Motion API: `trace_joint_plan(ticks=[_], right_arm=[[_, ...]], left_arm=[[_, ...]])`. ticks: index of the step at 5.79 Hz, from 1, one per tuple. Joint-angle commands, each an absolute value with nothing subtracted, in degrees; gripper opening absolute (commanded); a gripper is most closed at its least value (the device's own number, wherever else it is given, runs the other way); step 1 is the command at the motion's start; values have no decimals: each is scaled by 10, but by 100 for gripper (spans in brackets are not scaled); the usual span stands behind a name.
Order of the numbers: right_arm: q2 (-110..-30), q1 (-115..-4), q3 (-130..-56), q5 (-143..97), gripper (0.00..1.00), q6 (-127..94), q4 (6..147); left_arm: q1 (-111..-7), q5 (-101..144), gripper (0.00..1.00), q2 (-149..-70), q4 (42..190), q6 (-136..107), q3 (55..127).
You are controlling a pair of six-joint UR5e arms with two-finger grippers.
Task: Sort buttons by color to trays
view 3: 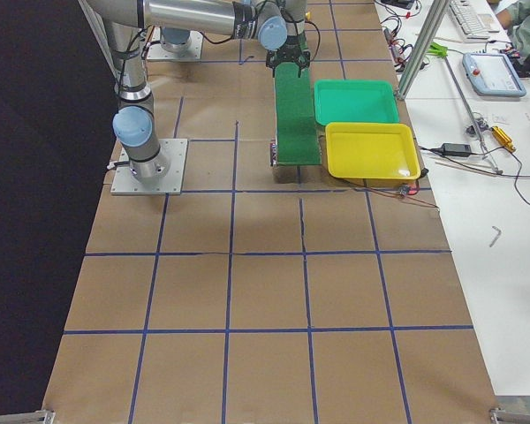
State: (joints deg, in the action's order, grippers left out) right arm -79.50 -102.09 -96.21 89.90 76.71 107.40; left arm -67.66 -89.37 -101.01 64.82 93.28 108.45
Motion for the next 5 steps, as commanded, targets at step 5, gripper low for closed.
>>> trace_joint_plan(ticks=[5], right_arm=[[-742,-1102,-903,920,100,658,1125]], left_arm=[[-636,-896,75,-1102,545,820,1137]])
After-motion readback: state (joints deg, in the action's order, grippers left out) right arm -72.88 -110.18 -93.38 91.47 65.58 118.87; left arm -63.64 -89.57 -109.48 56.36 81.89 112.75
